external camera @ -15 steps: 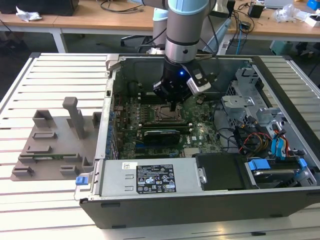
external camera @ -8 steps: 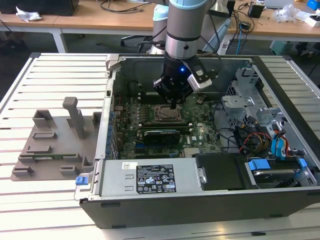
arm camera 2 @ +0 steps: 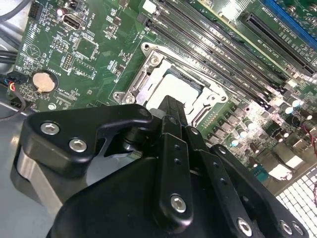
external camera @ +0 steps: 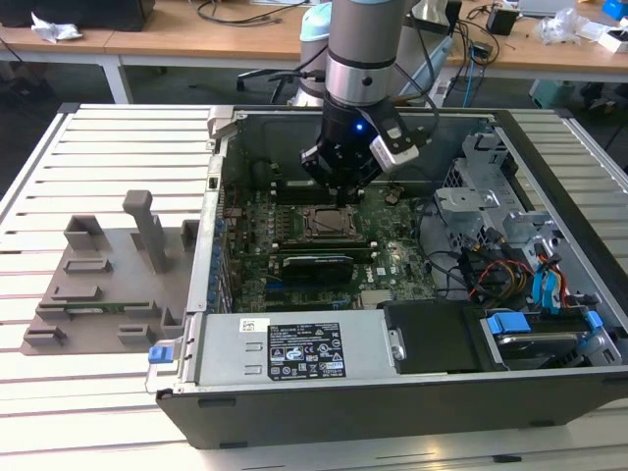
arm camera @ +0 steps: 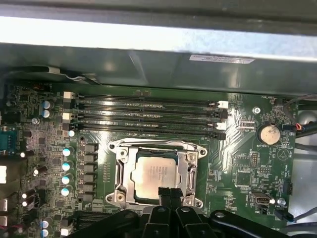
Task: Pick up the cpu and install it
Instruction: 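Install the first cpu locking lever, then install the second cpu locking lever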
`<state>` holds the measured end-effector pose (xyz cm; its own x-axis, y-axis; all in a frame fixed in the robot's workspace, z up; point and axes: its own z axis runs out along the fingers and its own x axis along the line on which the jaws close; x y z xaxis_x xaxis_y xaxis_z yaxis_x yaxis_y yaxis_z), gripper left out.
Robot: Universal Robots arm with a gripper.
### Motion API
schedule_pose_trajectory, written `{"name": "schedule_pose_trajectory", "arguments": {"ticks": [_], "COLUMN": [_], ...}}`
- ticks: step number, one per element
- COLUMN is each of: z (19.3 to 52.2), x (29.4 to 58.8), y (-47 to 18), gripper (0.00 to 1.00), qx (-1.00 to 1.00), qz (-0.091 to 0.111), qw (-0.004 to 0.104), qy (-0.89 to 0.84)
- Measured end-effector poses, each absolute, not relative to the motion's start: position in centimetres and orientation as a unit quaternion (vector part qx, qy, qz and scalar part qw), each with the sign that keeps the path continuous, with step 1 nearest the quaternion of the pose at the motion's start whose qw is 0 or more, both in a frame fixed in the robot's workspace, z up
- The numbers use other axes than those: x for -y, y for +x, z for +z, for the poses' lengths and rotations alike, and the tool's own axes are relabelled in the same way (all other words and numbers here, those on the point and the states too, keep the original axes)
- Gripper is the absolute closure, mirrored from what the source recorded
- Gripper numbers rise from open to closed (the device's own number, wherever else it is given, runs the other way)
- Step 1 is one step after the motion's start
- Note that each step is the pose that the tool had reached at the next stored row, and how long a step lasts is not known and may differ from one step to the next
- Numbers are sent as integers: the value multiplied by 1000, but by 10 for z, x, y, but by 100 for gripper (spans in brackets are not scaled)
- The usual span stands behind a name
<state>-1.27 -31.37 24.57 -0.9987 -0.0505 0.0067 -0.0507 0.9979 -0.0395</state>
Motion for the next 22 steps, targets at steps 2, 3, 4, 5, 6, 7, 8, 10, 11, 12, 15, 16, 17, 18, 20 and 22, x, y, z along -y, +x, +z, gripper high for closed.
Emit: {"name": "schedule_pose_trajectory", "arguments": {"ticks": [2,3,4,5,6,7,8,10,11,12,15,16,17,18,20,22], "z": [250,252,253,253,255,257,259,261,263,272,279,279,279,279,279,279], "x": [314,314,314,314,314,314,314,314,314,314,314,314,314,314,314,314], "y": [-13,-13,-13,-13,-13,-13,-13,-13,-13,-13,-13,-13,-13,-13,-13,-13], "gripper": [89,89,89,89,89,89,89,89,89,89,89,89,89,89,89,89], "qx": [999,999,999,999,999,999,999,999,999,999,999,999,999,999,999,999], "qz": [20,20,20,20,20,20,20,20,20,20,20,20,20,20,20,20], "qw": [3,3,3,3,3,3,3,3,3,3,3,3,3,3,3,3], "qy": [25,25,25,25,25,25,25,25,25,25,25,25,25,25,25,25]}}
